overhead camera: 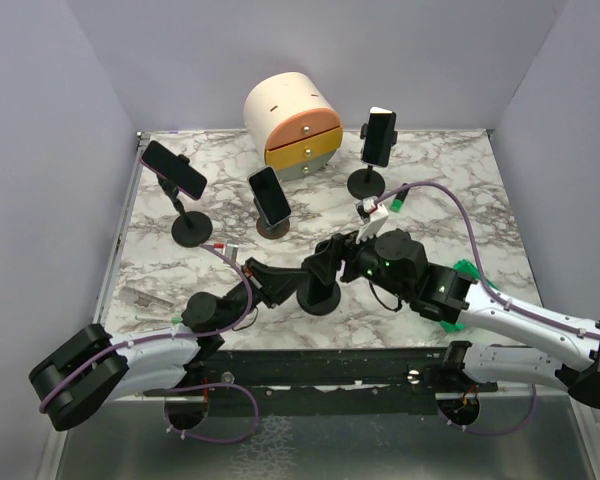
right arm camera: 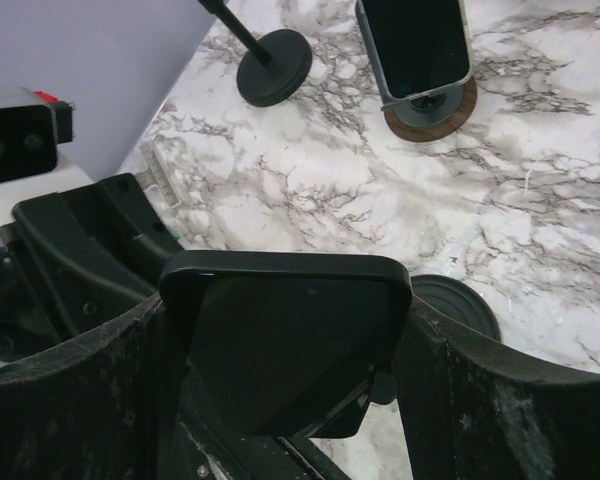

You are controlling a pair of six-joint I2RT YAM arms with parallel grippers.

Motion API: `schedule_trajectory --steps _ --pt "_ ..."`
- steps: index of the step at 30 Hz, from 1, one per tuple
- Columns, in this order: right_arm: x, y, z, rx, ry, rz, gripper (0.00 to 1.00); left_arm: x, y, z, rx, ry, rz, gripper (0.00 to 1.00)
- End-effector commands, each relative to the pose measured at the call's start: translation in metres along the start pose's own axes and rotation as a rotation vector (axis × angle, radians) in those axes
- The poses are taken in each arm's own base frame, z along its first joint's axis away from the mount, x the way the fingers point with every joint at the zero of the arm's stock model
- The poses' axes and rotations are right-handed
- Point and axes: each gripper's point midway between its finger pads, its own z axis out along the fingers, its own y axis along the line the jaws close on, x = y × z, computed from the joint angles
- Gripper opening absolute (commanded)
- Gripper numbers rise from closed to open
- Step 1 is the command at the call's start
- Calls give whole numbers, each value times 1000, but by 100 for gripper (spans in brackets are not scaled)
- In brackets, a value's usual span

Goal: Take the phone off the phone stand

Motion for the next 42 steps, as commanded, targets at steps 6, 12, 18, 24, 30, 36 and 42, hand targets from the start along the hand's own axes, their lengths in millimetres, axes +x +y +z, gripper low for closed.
schedule_trajectory --steps 6,12,18,24,30,36,42 --pt "-4 18 -10 -118 -2 -15 0 2 13 -2 -45 0 -8 0" --pt "-13 32 -14 -177 -16 3 0 9 13 3 -41 45 17 0" --pt "-33 59 -23 -288 -46 46 0 19 15 11 -44 115 56 0" --pt "-59 79 -32 -365 -112 77 0 22 16 13 -50 134 75 0" --pt "-82 89 -49 -401 -159 53 0 19 11 14 -42 137 92 18" --pt "-101 80 -77 -359 -193 2 0 6 8 12 -74 112 148 60" --pt "-115 58 -100 -257 -231 -17 0 -27 -4 9 -133 33 256 84"
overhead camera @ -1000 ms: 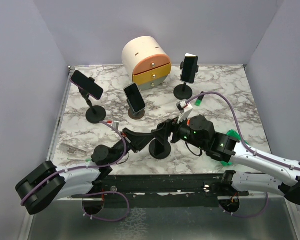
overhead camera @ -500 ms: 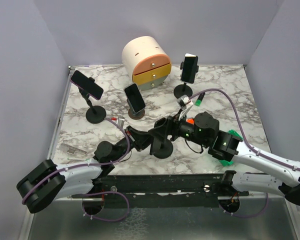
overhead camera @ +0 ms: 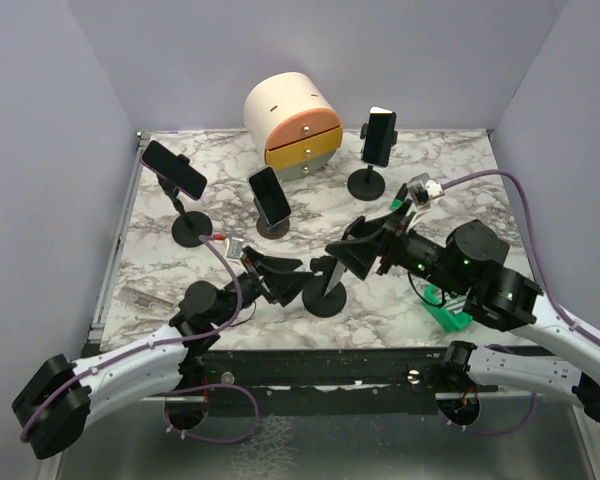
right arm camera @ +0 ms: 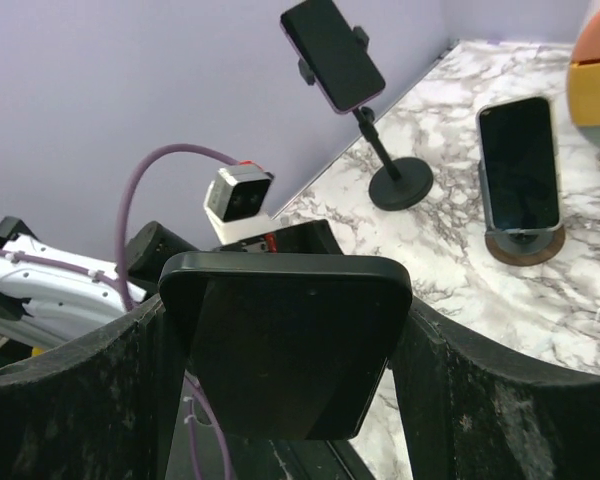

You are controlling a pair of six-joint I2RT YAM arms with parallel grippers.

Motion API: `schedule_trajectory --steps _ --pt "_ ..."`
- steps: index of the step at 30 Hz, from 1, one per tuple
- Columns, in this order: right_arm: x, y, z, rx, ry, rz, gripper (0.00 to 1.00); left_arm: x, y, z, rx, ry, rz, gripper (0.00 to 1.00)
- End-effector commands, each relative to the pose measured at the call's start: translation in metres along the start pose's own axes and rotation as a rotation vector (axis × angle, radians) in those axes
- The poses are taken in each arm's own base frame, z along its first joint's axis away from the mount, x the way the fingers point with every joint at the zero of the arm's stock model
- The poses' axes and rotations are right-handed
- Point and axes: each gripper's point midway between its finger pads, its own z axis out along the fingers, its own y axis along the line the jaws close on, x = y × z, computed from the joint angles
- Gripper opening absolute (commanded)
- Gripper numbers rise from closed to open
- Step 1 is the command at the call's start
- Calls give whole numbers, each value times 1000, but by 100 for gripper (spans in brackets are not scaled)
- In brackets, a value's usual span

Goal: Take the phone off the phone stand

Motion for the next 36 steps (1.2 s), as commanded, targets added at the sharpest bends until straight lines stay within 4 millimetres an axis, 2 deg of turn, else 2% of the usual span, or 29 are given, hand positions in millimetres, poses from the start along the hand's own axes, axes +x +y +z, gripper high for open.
schedule_trajectory --steps 1,2,3,6,9,14,18,24,29,36 --pt "-23 -12 -19 104 -49 -37 0 -33 -3 0 -89 -55 132 88" --pt "-25 -18 -20 140 -50 -38 0 -43 -6 0 -106 -71 163 97" --pt "-27 -24 -22 178 -58 -36 0 -55 -9 -1 -126 -89 195 99" --pt "-34 -40 -22 286 -77 -19 0 -84 -29 4 -136 -103 298 99" --pt "-40 -45 -17 335 -96 -1 0 -96 -52 17 -99 -22 414 99" --pt "-55 -43 -10 348 -140 20 0 -90 -68 39 -55 165 521 99" --pt "-63 -43 -10 362 -178 49 0 -89 -80 42 7 197 551 99" --pt "-67 -42 -7 367 -196 74 0 -82 -80 46 20 249 552 99" --pt "-64 -45 -2 380 -194 80 0 -76 -93 52 90 280 527 91" --pt "-60 -47 4 381 -195 91 0 -69 -95 60 123 310 503 78"
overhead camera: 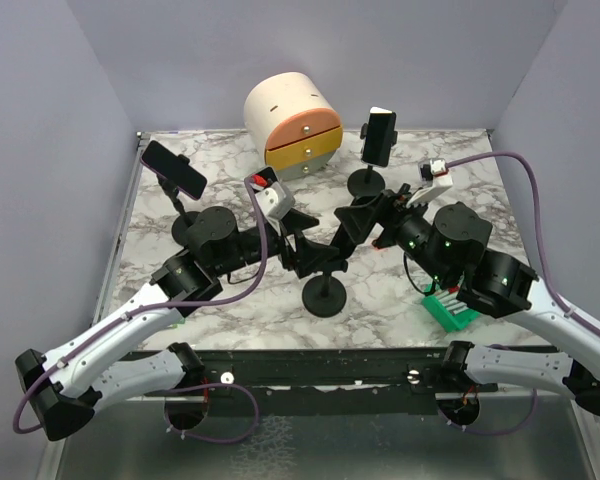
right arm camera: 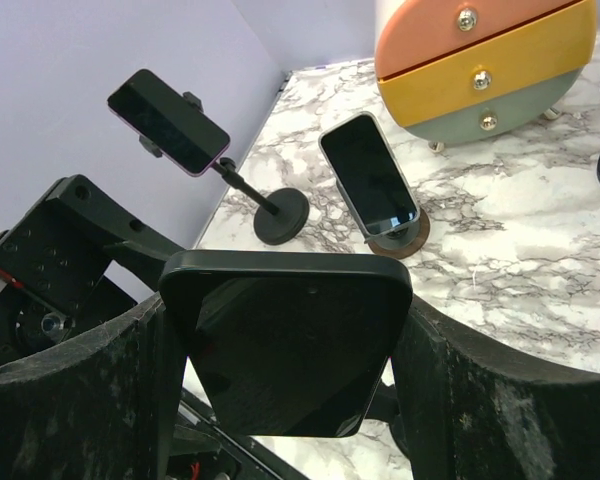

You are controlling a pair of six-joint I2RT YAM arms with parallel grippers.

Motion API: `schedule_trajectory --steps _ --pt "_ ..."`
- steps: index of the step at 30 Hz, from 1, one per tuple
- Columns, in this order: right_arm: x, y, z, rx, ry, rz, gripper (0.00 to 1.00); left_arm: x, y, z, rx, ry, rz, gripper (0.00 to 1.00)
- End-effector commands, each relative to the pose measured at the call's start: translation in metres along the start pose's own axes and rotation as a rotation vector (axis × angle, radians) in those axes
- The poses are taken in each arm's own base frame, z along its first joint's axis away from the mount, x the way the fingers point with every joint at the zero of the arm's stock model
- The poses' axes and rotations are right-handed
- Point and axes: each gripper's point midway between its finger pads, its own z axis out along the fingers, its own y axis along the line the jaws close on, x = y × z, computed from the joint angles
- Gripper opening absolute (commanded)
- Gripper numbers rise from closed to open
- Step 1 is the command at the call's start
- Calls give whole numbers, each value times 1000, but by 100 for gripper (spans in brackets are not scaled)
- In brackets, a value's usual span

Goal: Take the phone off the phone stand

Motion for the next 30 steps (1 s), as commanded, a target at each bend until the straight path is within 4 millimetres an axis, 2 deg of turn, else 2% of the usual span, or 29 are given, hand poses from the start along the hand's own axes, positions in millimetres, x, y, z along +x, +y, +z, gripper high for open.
schedule_trajectory --steps 1,6,15,23,30 --pt "-26 14 1 -28 -84 70 0 -7 -13 4 71 5 -3 76" --pt "-24 16 4 -32 -81 72 0 -5 -13 7 73 11 -9 68" --pt "-17 19 12 -34 -63 66 0 -4 -14 14 93 11 -16 44" --pt "-15 19 15 -29 -56 63 0 2 -8 18 72 23 -16 37" --pt "-11 18 19 -14 -50 68 0 7 1 20 27 38 -15 18"
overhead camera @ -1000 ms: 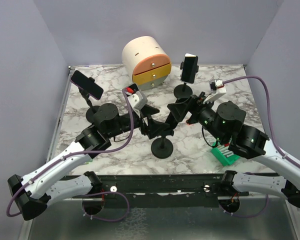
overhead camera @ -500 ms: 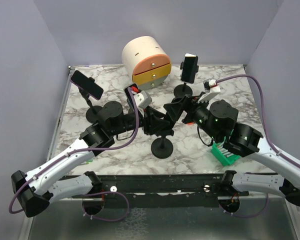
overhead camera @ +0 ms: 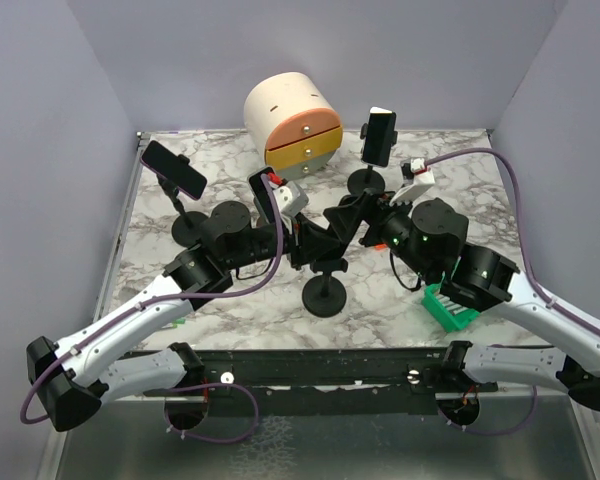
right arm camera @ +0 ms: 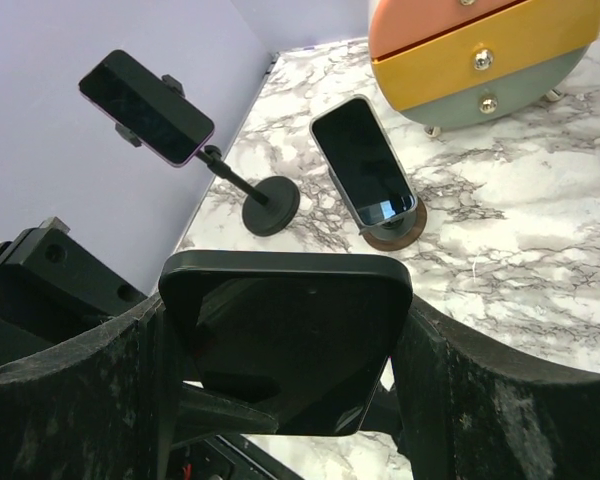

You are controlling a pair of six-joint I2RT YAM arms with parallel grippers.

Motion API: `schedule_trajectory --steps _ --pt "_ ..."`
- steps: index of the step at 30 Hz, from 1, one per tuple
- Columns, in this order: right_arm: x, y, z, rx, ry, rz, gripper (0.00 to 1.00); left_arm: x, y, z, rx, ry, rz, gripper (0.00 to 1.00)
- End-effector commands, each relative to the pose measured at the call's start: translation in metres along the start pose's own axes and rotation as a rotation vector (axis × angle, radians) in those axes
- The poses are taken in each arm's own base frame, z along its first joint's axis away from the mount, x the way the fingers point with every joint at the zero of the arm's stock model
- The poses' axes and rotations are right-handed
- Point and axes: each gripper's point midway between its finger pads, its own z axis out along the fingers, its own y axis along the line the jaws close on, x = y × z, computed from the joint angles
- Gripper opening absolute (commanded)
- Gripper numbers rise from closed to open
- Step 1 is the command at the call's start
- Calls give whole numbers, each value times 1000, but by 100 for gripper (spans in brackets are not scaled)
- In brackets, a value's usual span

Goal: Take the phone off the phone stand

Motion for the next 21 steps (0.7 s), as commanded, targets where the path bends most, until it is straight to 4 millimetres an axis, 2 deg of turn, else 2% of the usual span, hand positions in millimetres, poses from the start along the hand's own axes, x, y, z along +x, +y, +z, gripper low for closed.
schedule_trajectory --steps 1,4,5,7,10,11,16,17,21 --pt "-27 16 -1 -36 -82 73 0 -8 4 2 -29 -15 13 16" --pt "-26 17 0 -34 -77 72 1 -8 7 2 -45 -13 18 6" --pt "-25 17 0 -35 -74 71 4 -8 9 3 -50 -14 20 0" --pt "-25 19 -1 -49 -70 64 24 -9 11 2 -66 -20 23 0" --pt "-24 22 -3 -77 -63 56 59 -8 14 -1 -89 -27 20 0" --pt "-23 23 -3 -81 -60 54 67 -9 14 -2 -91 -35 20 0" --pt "-21 30 -5 -121 -39 35 91 -16 16 -6 -112 -78 14 0" --pt "-20 32 -5 -130 -34 30 98 -17 18 -7 -124 -84 15 0" --pt "-19 37 -6 -153 -20 17 100 -23 22 -14 -160 -118 16 0"
